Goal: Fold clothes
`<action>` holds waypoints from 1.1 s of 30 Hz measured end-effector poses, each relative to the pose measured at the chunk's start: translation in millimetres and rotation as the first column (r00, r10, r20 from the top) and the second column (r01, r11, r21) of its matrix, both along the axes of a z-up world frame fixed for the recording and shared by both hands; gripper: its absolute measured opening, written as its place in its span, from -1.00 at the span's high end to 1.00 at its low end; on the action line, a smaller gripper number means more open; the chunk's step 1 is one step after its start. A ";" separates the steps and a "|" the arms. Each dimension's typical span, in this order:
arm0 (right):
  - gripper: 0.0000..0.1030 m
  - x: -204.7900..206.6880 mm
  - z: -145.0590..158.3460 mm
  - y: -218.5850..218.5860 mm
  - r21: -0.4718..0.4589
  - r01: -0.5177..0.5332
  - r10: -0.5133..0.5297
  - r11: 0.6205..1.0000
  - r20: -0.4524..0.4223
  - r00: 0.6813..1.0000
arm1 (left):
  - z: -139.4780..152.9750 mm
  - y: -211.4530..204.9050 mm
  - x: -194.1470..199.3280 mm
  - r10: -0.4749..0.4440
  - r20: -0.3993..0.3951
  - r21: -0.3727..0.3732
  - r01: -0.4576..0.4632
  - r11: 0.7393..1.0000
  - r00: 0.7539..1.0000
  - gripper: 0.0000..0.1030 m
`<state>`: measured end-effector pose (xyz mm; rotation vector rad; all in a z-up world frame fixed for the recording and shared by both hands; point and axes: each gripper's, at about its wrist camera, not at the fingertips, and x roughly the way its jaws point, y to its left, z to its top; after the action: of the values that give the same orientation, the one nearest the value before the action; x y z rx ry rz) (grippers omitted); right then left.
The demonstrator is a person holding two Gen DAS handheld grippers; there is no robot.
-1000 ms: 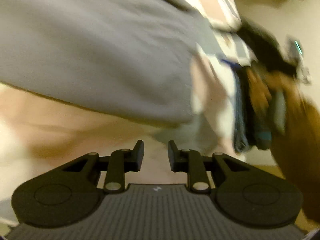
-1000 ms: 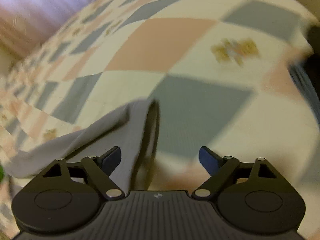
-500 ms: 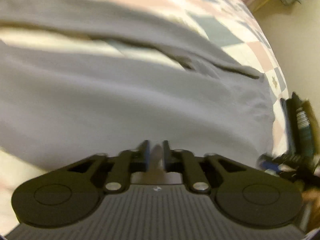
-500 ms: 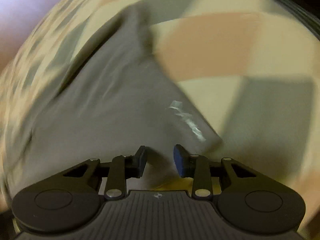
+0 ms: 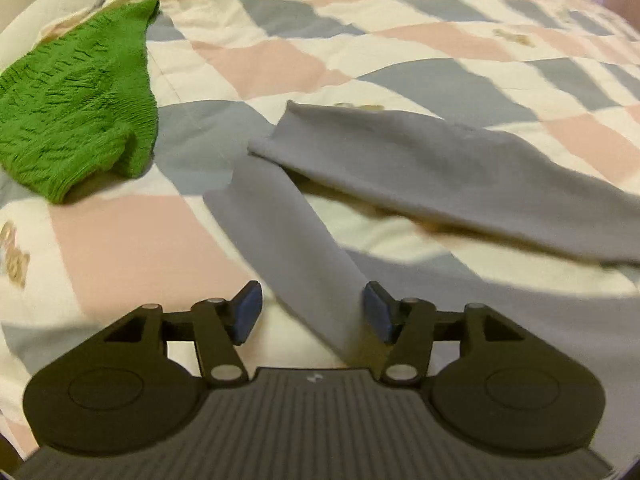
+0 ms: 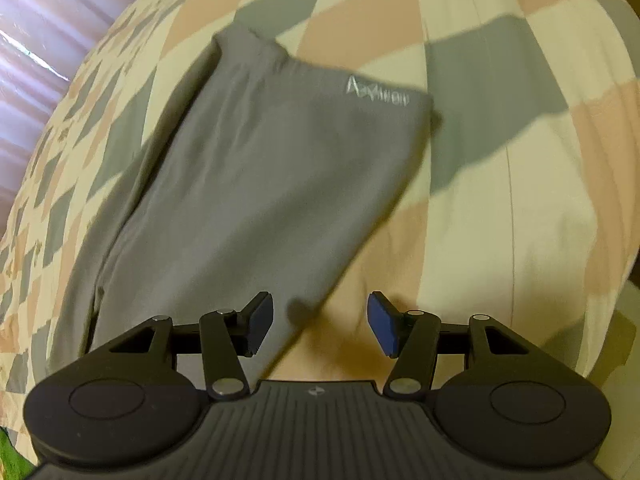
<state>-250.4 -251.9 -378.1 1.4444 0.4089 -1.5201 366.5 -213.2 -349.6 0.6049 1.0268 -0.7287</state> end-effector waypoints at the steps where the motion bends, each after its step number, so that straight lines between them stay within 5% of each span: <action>1: -0.09 2.6 -1.5 2.0 0.006 0.001 -0.001 1.000 0.002 1.000 | -4.4 -8.3 8.1 0.020 -0.021 0.006 -0.020 1.000 1.000 -0.16; 2: -0.13 5.0 -3.0 4.1 0.013 0.002 -0.002 1.000 0.003 1.000 | -11.7 -13.4 17.0 0.050 -0.052 0.011 -0.050 0.999 0.997 -0.15; 4: -0.15 3.6 -3.8 4.3 0.015 0.004 -0.004 1.000 -0.002 1.000 | -21.2 -13.2 31.5 0.115 -0.115 0.018 -0.113 0.993 0.987 0.70; 5: -0.15 3.1 -4.2 2.9 0.015 0.003 -0.003 1.000 -0.005 1.000 | -13.3 -3.6 33.3 0.129 -0.118 -0.004 -0.130 0.991 0.985 0.92; 8: -0.15 0.1 -4.2 0.6 0.017 0.004 -0.004 1.000 -0.017 1.000 | 12.7 26.1 37.1 0.165 -0.117 -0.066 -0.173 0.983 0.979 0.88; 11: -0.15 -6.4 -3.2 -3.4 0.011 0.012 -0.012 1.000 -0.024 1.000 | 60.3 56.3 21.9 0.138 0.002 -0.076 -0.137 0.988 0.990 0.71; 12: -0.15 -8.6 -3.3 -4.9 0.010 0.016 -0.015 1.000 -0.026 1.000 | 74.2 60.6 15.3 0.124 0.102 -0.074 -0.117 0.990 0.987 0.68; 13: -0.15 -10.7 -4.4 -7.2 0.014 0.019 -0.019 1.000 -0.028 0.999 | 88.0 64.8 8.7 0.110 0.201 -0.070 -0.097 0.993 0.974 0.56; 14: -0.16 -11.8 -5.4 -8.6 0.016 0.021 -0.021 1.000 -0.029 0.999 | 99.8 68.4 4.1 0.096 0.277 -0.068 -0.080 0.994 0.956 0.18; 16: -0.16 -13.2 -7.1 -11.7 0.019 0.021 -0.020 1.000 -0.028 0.999 | 106.7 71.7 9.9 0.094 0.277 -0.086 -0.072 0.994 0.956 0.00; 19: -0.17 -12.7 -10.8 -13.0 0.020 0.008 -0.007 1.000 -0.022 1.000 | 78.1 88.5 39.6 0.234 0.011 -0.092 -0.232 0.968 0.972 0.16; 20: -0.17 -12.5 -12.4 -14.8 0.023 0.003 -0.003 1.000 -0.017 1.000 | 64.9 100.0 48.6 0.295 -0.114 -0.114 -0.307 0.945 0.949 0.16; 22: -0.18 -12.3 -14.9 -16.0 0.030 -0.007 0.008 1.000 -0.010 1.000 | 36.2 126.4 61.1 0.408 -0.308 -0.142 -0.466 0.873 0.859 0.18; 25: -0.24 -13.9 -17.0 -12.3 0.043 -0.015 0.016 0.999 -0.013 1.000 | -1.6 156.9 67.0 0.503 -0.450 -0.151 -0.618 0.771 0.738 0.32; 28: -0.24 -17.8 -20.2 -8.0 0.058 -0.011 0.011 0.998 -0.014 1.000 | -21.1 162.4 68.0 0.511 -0.511 -0.180 -0.667 0.723 0.691 0.49; 31: -0.24 -18.0 -21.3 -6.8 0.063 -0.019 0.021 0.998 -0.020 1.000 | -24.5 135.2 68.9 0.455 -0.530 -0.228 -0.637 0.737 0.716 0.49; 33: -0.28 -16.6 -21.5 -7.4 0.064 -0.030 0.031 0.997 -0.025 0.999 | -24.7 101.2 69.0 0.365 -0.506 -0.264 -0.543 0.797 0.782 0.49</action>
<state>-267.0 -259.3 -399.6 1.4628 0.4972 -1.5146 435.5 -112.1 -374.3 -0.1931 1.3277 -0.6088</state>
